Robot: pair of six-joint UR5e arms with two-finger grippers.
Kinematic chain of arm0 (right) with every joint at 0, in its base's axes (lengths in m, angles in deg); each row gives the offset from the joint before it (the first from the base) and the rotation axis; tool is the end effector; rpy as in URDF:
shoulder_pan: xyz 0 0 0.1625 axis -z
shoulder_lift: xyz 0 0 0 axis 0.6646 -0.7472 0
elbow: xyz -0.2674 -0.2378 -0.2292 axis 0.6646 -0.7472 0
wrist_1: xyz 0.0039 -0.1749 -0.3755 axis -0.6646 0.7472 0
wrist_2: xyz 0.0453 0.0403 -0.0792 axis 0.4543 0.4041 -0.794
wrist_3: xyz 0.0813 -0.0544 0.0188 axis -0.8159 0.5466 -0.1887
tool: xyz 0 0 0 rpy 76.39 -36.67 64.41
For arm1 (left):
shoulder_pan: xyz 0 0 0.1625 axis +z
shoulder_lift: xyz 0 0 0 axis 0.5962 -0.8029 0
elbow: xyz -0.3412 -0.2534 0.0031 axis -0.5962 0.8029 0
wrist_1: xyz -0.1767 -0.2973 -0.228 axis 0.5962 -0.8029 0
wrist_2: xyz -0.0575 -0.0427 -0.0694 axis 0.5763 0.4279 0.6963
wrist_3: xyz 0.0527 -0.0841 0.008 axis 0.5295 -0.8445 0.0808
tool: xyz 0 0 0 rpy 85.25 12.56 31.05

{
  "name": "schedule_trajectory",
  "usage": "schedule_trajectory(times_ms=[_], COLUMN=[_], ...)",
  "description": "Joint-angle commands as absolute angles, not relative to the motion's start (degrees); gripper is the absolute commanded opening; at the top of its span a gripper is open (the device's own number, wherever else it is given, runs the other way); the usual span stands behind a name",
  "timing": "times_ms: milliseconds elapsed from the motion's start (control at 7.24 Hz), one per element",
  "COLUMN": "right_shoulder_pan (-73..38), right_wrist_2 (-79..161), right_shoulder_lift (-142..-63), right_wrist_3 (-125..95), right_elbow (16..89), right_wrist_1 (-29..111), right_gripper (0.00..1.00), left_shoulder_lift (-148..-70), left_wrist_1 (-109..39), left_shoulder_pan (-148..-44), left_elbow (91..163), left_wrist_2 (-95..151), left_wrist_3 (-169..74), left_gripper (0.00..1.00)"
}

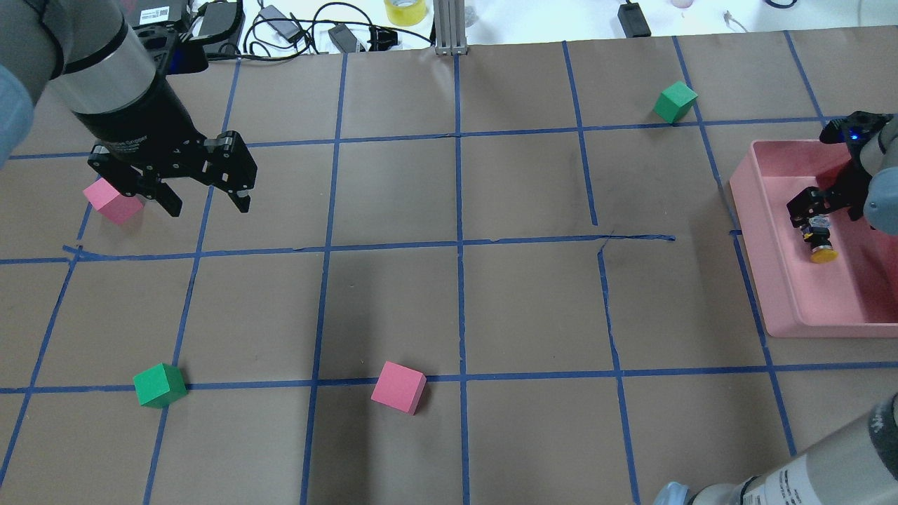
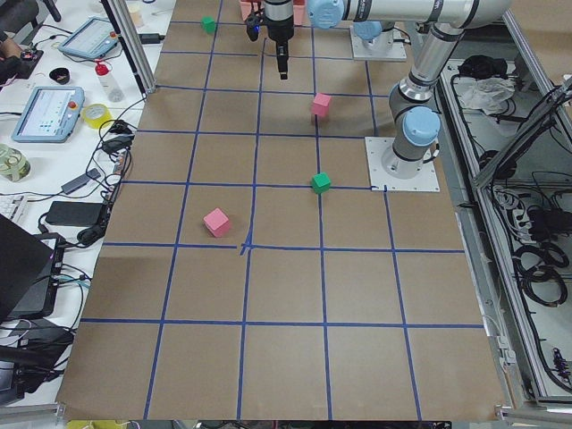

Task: Align button upright
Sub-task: 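Close the right gripper on the switch body and lift it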

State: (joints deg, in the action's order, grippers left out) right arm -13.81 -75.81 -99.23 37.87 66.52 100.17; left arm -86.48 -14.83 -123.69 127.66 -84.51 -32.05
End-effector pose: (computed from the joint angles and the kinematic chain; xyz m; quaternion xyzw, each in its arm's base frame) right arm -0.2223 -0.5460 0.2083 0.0152 -0.9982 0.0189 0.0551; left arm -0.1082 -0.4662 0.4888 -0.0160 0.9989 0.0425 0.0070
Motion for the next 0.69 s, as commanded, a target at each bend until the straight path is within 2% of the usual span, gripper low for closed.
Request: schedule_trajectory(times_ms=[0, 138, 414, 552], right_shoulder_pan=[-13.8, -13.8, -13.8, -13.8], right_wrist_2=[-75.9, -75.8, -75.7, -75.3], right_shoulder_lift=[-98.6, -97.9, -97.2, -97.2], right_wrist_3=[37.9, 37.9, 37.9, 37.9], right_elbow=[66.8, 66.8, 66.7, 66.7], right_wrist_1=[100.7, 100.7, 102.7, 102.9], right_gripper=[1.0, 1.0, 1.0, 0.91], left_shoulder_lift=[-86.5, -86.5, -86.5, -86.5], left_wrist_1=[-14.8, -14.9, -14.9, -14.9], left_shoulder_pan=[-123.7, -123.7, -123.7, -123.7], left_elbow=[127.7, 127.7, 127.7, 127.7], left_wrist_2=[-84.5, -84.6, -84.6, -84.6], left_wrist_3=[-32.5, -32.2, -32.1, -32.0], left_gripper=[0.97, 1.0, 1.0, 1.0])
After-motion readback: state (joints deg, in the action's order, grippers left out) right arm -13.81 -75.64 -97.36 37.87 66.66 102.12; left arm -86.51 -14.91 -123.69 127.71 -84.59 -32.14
